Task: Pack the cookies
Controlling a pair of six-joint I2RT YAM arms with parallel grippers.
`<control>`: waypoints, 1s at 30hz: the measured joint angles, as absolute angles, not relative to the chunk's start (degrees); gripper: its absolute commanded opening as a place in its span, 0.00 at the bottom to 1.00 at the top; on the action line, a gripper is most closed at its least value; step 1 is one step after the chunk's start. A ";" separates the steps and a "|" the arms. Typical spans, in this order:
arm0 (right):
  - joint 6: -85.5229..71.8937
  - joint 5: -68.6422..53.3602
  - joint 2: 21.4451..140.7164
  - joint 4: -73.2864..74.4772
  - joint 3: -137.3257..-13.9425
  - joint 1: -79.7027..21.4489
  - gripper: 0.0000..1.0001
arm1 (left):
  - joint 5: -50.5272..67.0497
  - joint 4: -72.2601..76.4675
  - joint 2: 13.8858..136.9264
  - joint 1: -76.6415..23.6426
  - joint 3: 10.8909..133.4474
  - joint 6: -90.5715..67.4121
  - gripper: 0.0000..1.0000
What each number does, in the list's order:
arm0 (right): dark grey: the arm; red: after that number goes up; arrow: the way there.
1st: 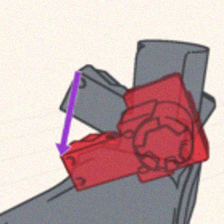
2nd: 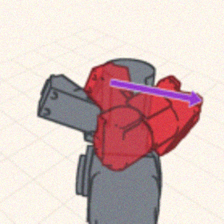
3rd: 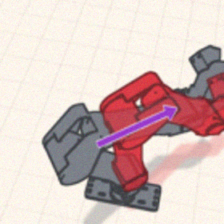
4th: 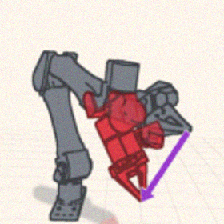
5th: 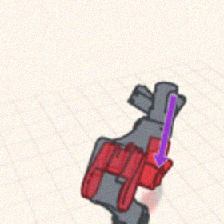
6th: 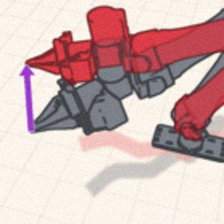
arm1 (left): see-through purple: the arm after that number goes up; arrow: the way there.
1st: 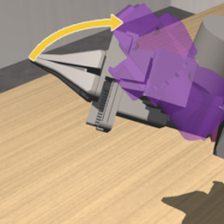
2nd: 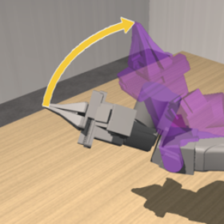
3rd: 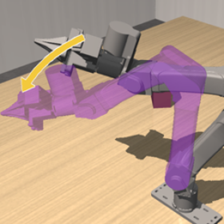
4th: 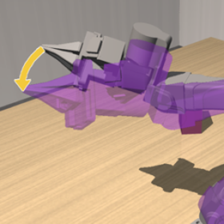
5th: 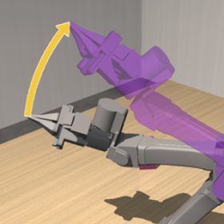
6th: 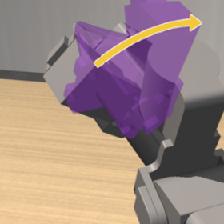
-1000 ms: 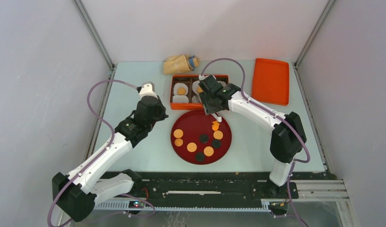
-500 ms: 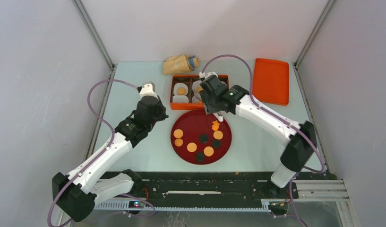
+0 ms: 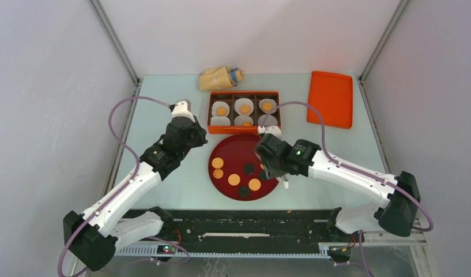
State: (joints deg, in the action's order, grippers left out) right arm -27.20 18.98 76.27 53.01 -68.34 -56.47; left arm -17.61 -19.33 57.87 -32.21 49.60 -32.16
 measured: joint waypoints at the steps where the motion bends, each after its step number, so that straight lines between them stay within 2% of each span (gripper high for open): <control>1: -27.83 18.98 76.27 53.41 -66.98 -56.64 0.52 | -17.34 -19.18 57.87 -32.21 49.60 -32.18 0.00; 5: -31.18 18.98 75.88 55.20 -62.15 -57.21 0.53 | -16.21 -18.52 57.87 -32.21 49.60 -32.60 0.00; 17: -33.10 18.70 75.75 51.90 -59.29 -55.40 0.51 | -16.03 -18.26 57.60 -32.21 49.60 -32.64 0.01; 26: -32.47 16.36 77.93 48.31 -59.29 -53.21 0.25 | -16.08 -18.13 57.19 -32.21 49.58 -32.64 0.01; 30: -32.23 16.36 77.91 48.40 -59.55 -53.04 0.22 | -16.08 -18.13 57.19 -32.21 49.58 -32.64 0.01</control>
